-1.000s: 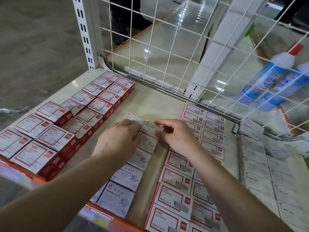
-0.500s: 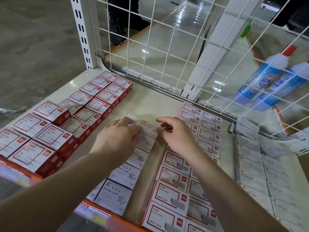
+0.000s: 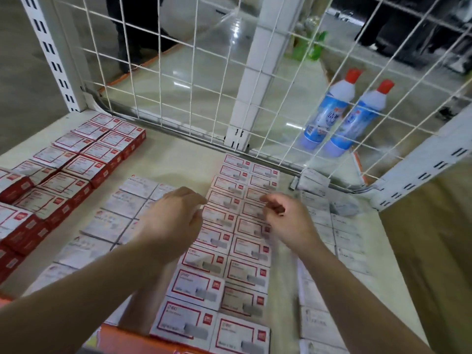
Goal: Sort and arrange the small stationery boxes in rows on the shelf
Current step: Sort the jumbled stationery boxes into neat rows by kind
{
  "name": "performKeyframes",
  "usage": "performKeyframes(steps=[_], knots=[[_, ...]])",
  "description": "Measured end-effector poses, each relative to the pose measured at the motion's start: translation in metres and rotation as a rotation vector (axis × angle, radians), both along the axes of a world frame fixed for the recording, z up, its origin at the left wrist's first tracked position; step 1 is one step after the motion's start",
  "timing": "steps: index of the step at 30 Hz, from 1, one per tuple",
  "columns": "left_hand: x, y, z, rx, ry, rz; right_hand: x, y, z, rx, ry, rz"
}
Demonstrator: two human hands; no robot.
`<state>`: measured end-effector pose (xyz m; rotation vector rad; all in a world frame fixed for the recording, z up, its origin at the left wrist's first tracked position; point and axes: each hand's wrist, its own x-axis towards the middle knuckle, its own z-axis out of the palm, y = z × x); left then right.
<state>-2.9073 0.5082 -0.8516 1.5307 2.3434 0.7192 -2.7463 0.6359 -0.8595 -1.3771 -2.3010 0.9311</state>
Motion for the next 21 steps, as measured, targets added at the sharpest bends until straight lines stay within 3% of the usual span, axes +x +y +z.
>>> performKeyframes(steps=[9, 14, 21], knots=[[0.087, 0.052, 0.005, -0.058, -0.052, -0.241, 0.097, 0.042, 0.002, 0.101, -0.053, -0.205], [0.124, 0.079, -0.002, -0.204, 0.025, -0.407, 0.128, 0.062, -0.006, 0.13, -0.05, -0.249], [0.153, 0.103, -0.008, -0.262, 0.126, -0.559, 0.153, 0.097, -0.016, 0.156, -0.045, -0.366]])
